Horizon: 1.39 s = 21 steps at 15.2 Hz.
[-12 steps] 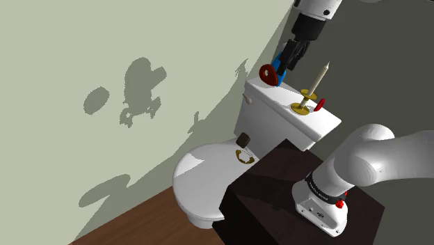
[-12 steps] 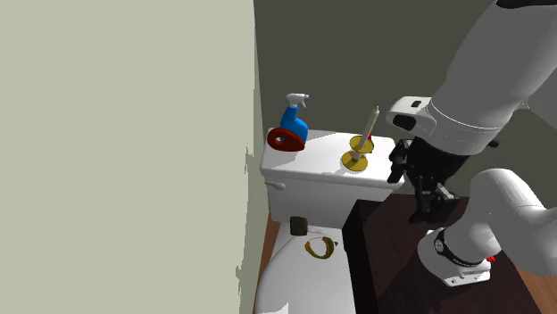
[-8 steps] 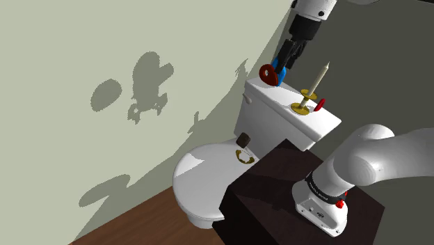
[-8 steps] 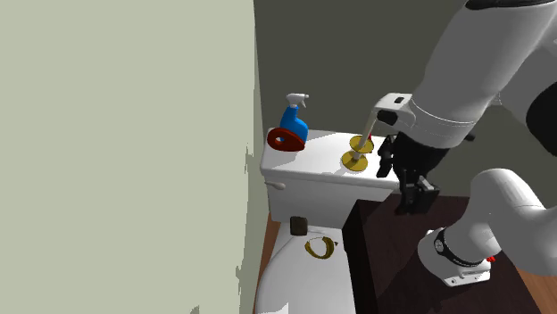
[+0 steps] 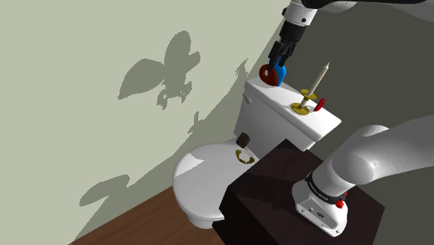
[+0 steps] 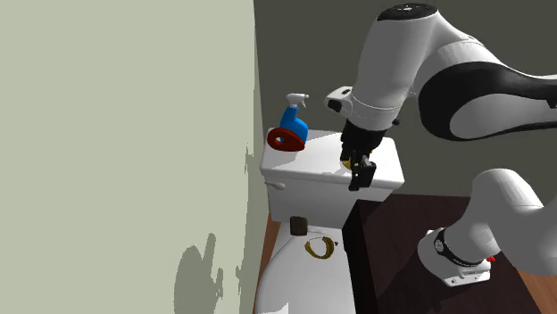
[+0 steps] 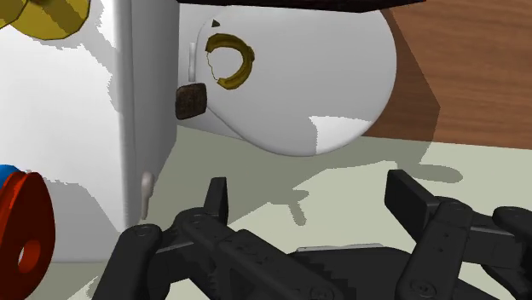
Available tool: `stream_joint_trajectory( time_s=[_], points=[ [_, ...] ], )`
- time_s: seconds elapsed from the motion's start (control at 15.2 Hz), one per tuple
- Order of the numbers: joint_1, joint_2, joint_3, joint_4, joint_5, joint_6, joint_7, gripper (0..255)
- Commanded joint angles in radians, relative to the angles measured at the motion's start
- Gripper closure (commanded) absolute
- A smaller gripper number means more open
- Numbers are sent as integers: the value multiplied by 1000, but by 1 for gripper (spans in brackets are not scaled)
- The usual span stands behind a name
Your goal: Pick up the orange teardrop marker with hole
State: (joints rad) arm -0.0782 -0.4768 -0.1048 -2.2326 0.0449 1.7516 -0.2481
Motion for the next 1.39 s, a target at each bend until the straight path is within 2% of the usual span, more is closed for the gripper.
stream_joint_trajectory(
  time_s=[0.0, 0.66, 1.32],
  points=[
    [-12, 57, -25, 32, -9, 22, -25, 0],
    [-65, 380, -132, 247, 7, 114, -145, 0],
    [-152, 743, -197, 585, 93, 112, -260, 0]
  ],
)
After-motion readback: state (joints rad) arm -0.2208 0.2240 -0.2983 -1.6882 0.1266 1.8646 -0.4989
